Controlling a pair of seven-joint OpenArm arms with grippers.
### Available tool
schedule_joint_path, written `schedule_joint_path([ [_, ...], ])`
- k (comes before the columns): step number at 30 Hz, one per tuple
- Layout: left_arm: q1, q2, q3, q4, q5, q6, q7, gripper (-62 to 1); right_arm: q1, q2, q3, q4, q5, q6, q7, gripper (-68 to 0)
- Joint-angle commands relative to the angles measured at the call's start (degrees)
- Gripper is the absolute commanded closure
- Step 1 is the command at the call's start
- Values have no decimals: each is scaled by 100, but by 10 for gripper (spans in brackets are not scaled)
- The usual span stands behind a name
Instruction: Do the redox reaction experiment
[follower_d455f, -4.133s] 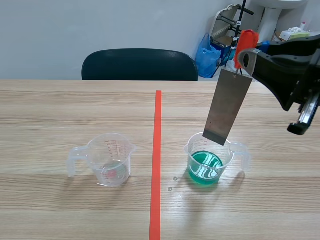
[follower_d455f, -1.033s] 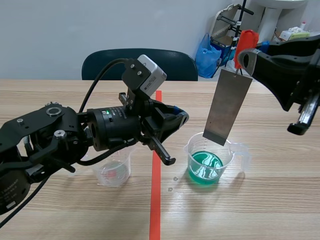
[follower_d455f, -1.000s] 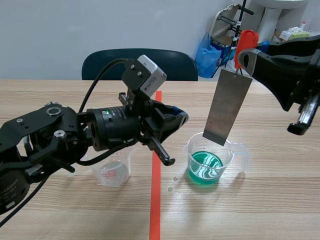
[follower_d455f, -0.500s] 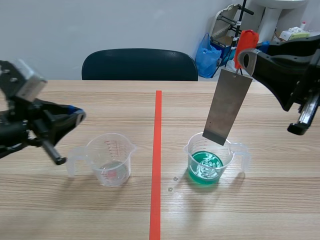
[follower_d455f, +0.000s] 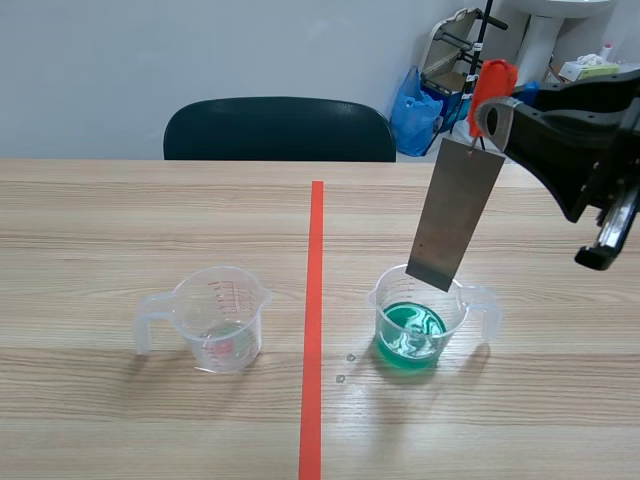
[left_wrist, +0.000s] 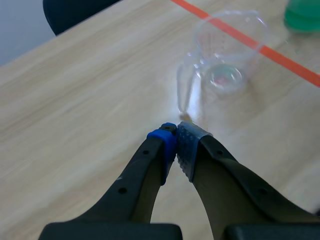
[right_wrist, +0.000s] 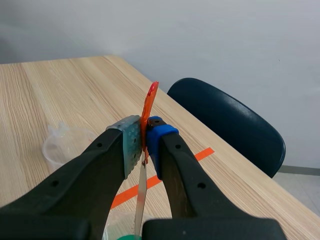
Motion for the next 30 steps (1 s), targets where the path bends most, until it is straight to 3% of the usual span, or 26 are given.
schedule_joint_path([
  [1,219,293,-92,2,190,11,-404,-30,68,92,68,96,87,0,85,-6],
  [5,931,789,-509,-17,844,9,-1226,-32,68,92,68,96,87,2,85,-7],
  [7,1158,986,-632,-17,1158,9,-1373,-83,68,92,68,96,87,2,85,-6],
  [9,1327,1141,-688,-17,1421,9,-1419,-215,68,92,68,96,87,2,85,-7],
  [13,1528,1353,-702,-17,1545,9,-1414,-585,68,92,68,96,87,2,85,-6],
  [14,1558,1394,-702,-17,1545,9,-1419,-623,68,92,68,96,87,2,85,-6],
  [30,1563,1482,-699,-17,1541,9,-1392,-623,68,92,68,96,87,2,87,-6],
])
